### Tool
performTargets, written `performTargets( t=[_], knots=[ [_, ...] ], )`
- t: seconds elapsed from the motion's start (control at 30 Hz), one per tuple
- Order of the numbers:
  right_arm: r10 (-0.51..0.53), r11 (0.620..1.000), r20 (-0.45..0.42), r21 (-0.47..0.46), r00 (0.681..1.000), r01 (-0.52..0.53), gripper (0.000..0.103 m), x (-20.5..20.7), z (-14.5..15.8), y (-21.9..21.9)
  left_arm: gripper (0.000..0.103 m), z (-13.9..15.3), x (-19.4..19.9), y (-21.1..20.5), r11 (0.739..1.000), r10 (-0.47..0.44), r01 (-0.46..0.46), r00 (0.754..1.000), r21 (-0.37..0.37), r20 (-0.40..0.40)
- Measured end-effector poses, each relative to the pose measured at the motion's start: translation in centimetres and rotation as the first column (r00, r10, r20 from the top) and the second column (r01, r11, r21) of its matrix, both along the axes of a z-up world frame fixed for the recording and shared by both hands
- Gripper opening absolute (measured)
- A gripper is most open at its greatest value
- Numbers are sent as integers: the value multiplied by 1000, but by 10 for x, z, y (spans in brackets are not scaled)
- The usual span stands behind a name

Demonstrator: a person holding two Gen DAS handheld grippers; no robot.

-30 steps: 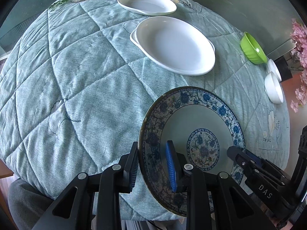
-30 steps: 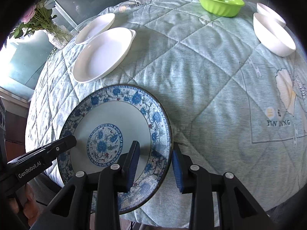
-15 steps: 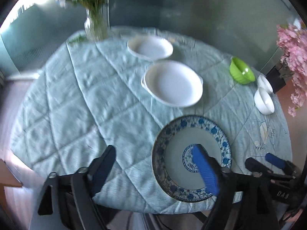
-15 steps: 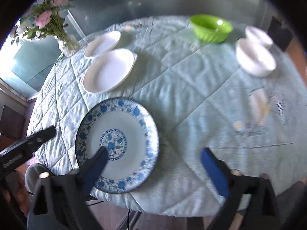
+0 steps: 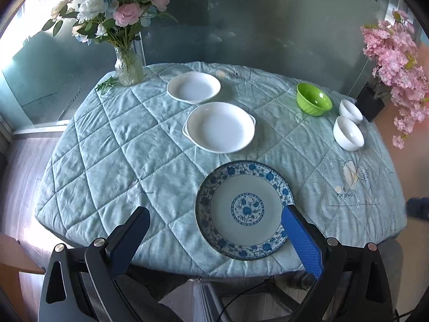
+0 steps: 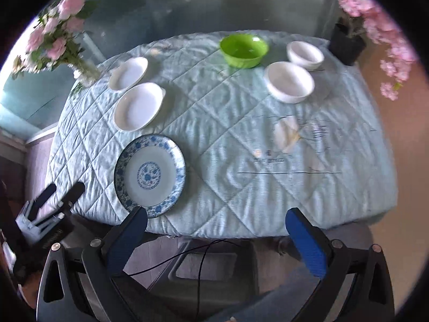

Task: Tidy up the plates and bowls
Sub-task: 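Lower the blue-and-white plate onto the cover and open the right gripper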

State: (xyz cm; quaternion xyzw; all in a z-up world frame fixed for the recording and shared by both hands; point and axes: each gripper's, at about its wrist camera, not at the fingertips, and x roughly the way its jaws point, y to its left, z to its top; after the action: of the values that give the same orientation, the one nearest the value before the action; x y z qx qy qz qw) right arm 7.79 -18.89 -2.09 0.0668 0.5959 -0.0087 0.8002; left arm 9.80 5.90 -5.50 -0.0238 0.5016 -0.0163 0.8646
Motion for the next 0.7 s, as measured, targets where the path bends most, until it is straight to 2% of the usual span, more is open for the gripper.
performTargets(
  t=[0.07,0.13,0.2,0.33,0.53,0.7],
  knots=[
    [-11,998,-16,-61,1000,10,102,-1,22,-3,99,-4,-1,1,1000,8,-8,1000,-9,-12],
    [12,997,-33,-82,999,-15,102,-2,40,-2,99,-10,-1,2,1000,19,-19,999,-11,-34],
    [25,997,-50,-70,998,-29,102,-6,62,0,99,-16,1,2,1000,28,-29,998,-8,-59],
    [59,998,-16,-17,998,-60,102,-12,103,5,99,-19,4,-2,1000,22,-20,996,13,-83],
    [137,990,20,-27,990,-136,102,-9,133,18,99,-16,8,-9,999,-6,10,997,45,-74],
    [144,990,3,-16,990,-143,102,0,134,19,99,-19,12,-9,999,-10,12,996,33,-83]
  ],
)
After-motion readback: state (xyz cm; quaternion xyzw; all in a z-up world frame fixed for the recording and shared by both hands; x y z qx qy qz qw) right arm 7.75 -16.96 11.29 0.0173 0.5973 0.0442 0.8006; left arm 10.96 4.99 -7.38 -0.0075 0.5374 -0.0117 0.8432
